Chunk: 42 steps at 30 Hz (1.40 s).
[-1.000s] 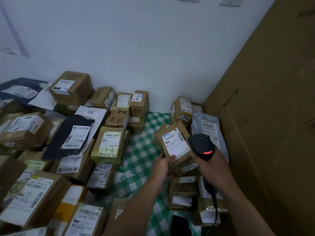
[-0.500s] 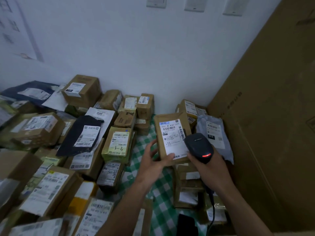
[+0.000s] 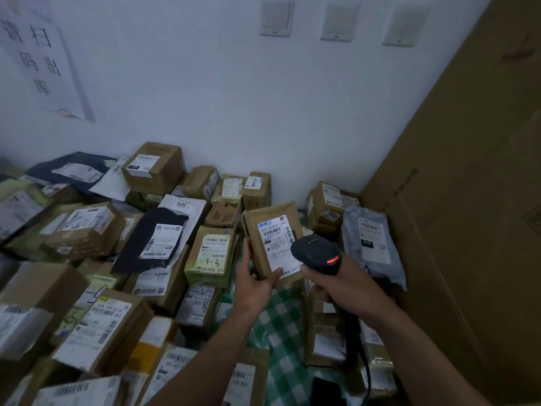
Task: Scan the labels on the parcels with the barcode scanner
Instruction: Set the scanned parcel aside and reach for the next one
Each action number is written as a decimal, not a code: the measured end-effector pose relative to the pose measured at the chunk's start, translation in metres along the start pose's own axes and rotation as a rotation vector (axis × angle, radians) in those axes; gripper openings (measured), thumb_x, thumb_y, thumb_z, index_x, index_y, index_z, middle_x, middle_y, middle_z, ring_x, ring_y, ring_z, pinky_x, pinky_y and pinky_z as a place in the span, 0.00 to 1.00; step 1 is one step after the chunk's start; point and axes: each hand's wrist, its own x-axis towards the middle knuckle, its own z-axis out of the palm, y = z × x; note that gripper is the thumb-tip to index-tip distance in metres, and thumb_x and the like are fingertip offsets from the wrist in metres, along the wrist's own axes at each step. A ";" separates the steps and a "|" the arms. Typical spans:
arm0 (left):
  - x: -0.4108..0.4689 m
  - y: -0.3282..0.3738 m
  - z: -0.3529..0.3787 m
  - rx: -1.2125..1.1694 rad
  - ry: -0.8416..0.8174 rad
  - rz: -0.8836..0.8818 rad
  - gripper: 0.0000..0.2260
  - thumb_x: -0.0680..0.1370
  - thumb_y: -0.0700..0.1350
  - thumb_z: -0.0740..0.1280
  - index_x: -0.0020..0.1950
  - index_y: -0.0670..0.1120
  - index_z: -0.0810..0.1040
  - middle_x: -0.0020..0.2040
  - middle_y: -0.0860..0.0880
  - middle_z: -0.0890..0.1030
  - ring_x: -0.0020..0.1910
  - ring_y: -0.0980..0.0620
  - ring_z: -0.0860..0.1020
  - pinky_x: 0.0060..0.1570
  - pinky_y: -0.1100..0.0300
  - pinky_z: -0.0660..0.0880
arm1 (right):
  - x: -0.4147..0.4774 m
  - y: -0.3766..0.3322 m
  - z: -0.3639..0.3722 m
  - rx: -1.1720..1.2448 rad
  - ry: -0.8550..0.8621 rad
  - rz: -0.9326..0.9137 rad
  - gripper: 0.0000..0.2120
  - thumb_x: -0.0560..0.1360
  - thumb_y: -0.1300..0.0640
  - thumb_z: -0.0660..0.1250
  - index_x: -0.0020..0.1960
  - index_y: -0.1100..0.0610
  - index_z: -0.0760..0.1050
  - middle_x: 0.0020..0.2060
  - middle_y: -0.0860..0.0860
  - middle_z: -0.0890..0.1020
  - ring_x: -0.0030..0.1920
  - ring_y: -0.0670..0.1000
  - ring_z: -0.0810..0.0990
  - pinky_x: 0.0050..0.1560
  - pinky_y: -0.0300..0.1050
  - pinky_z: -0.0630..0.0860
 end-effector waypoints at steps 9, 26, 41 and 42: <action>0.018 -0.040 0.003 0.075 0.060 0.074 0.50 0.64 0.61 0.80 0.77 0.76 0.53 0.69 0.50 0.77 0.68 0.51 0.76 0.64 0.43 0.78 | 0.001 -0.010 0.009 0.102 -0.077 0.097 0.06 0.80 0.52 0.72 0.57 0.46 0.81 0.37 0.52 0.86 0.34 0.48 0.79 0.34 0.41 0.75; 0.015 -0.034 -0.007 0.177 0.064 0.078 0.52 0.66 0.59 0.80 0.80 0.72 0.50 0.74 0.51 0.71 0.72 0.50 0.72 0.70 0.40 0.73 | 0.014 0.000 0.010 0.080 -0.092 0.153 0.08 0.79 0.48 0.72 0.57 0.46 0.81 0.40 0.51 0.87 0.35 0.47 0.82 0.38 0.43 0.77; -0.012 -0.079 -0.029 0.687 -0.075 -0.297 0.45 0.76 0.53 0.69 0.82 0.60 0.40 0.78 0.38 0.61 0.72 0.37 0.70 0.68 0.41 0.71 | 0.023 0.042 0.029 0.046 -0.066 0.265 0.07 0.77 0.51 0.75 0.54 0.45 0.80 0.40 0.48 0.88 0.40 0.52 0.87 0.47 0.53 0.83; -0.007 -0.082 -0.029 0.673 -0.092 -0.336 0.44 0.77 0.52 0.67 0.82 0.59 0.39 0.79 0.38 0.60 0.73 0.37 0.69 0.70 0.40 0.70 | 0.024 0.044 0.028 0.043 -0.068 0.274 0.07 0.78 0.52 0.74 0.54 0.44 0.80 0.39 0.47 0.88 0.37 0.50 0.86 0.45 0.50 0.82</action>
